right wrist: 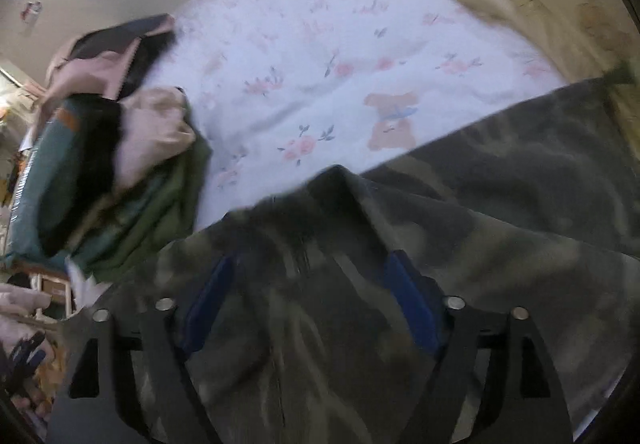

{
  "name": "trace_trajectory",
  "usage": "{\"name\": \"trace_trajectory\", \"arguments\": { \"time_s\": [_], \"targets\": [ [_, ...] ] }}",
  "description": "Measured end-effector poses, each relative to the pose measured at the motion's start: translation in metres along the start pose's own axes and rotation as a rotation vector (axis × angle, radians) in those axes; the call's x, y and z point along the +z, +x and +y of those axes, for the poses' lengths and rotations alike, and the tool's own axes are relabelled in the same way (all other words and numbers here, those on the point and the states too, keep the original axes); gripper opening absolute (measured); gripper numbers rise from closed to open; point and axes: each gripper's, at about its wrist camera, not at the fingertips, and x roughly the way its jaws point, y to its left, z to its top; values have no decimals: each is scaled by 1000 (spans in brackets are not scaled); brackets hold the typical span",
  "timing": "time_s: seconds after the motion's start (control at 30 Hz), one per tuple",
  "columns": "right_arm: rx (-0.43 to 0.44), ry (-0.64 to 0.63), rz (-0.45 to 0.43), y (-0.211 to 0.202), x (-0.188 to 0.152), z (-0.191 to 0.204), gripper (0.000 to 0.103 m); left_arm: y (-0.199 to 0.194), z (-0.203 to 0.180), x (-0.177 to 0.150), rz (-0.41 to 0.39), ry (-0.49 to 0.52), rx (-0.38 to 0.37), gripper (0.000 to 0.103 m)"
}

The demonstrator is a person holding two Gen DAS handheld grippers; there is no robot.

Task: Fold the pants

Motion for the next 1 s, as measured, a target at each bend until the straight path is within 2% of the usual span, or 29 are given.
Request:
{"name": "trace_trajectory", "arguments": {
  "time_s": [0.1,0.13,0.2,0.3,0.37,0.43,0.5,0.63,0.73,0.77,0.8,0.83,0.9,1.0],
  "targets": [
    [-98,26,-77,-56,1,-45,82,-28,-4,-24,13,49,-64,91],
    [-157,99,-103,-73,-1,-73,82,-30,-5,-30,23,74,-64,91],
    [-203,267,-138,-95,-15,-121,82,-28,-7,-38,55,96,-74,91],
    [-298,577,-75,-102,-57,-199,82,-24,-2,-38,67,51,-78,91],
    [-306,654,-38,-96,-76,-220,82,-20,-3,-38,69,62,-55,91],
    [-254,660,-3,-85,-90,-225,76,-16,-5,-37,75,67,-57,91],
    [-211,650,48,-71,-98,-218,56,-14,-7,-36,81,68,-62,91],
    [-204,659,47,-74,-111,-187,54,-13,-15,-32,67,89,-64,91],
    [-171,680,102,-58,-126,-171,54,-14,-25,-30,31,137,-32,91],
    [-183,668,117,-54,-127,-168,51,-14,-26,-30,22,149,-20,91],
    [-207,657,112,-52,-129,-166,23,-13,-27,-30,19,155,-12,91],
    [-206,669,79,-58,-129,-165,16,-12,-29,-31,19,161,-6,91],
    [-221,668,3,-75,-125,-160,15,-8,-28,-31,37,161,-9,91],
    [-215,632,-140,-114,-101,-150,14,-5,-24,-31,50,151,-7,91]
  ]
}}
